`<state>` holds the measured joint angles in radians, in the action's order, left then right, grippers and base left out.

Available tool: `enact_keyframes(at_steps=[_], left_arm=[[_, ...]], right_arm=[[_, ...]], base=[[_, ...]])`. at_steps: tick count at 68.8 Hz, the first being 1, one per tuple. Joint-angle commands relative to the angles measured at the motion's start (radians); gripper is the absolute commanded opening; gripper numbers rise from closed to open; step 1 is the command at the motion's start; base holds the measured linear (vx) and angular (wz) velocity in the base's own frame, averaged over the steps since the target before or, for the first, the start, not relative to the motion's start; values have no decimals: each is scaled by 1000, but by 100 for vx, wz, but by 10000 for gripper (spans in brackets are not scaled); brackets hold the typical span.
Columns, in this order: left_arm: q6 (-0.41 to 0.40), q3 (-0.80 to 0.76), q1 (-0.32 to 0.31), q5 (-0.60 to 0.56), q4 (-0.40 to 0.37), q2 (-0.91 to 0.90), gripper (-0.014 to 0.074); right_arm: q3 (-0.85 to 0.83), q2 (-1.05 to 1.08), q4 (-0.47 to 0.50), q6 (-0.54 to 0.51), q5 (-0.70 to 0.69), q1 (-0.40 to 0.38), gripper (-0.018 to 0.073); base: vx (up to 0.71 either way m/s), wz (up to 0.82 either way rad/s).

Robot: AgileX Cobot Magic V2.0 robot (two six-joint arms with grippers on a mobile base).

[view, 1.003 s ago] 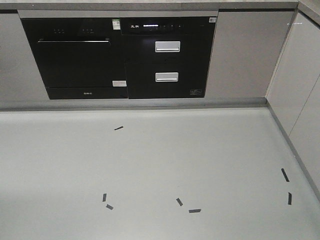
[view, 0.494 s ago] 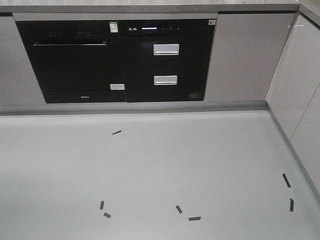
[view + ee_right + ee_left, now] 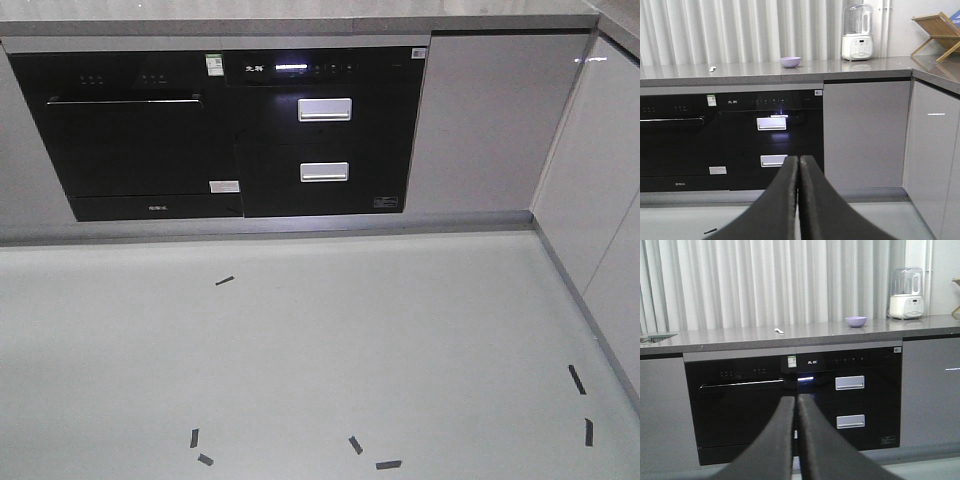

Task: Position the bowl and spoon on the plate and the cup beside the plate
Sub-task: 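Drive the base toward the counter holding the spoon and bowl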

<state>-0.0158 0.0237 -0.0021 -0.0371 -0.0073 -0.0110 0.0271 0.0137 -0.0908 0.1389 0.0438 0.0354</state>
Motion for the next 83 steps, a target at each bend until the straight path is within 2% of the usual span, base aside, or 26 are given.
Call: enact_keyframes(at_steps=[1, 31, 83], left_arm=[[0, -18, 0, -76, -8, -14, -6], [0, -18, 0, -76, -8, -14, -6], [0, -18, 0, -76, -8, -14, -6]], right_arm=[[11, 7, -3, 0, -71, 4, -11], [11, 7, -3, 0, -71, 4, -11], [11, 7, -3, 0, -70, 4, -11]], base=[[12, 10], [15, 13], [23, -1]])
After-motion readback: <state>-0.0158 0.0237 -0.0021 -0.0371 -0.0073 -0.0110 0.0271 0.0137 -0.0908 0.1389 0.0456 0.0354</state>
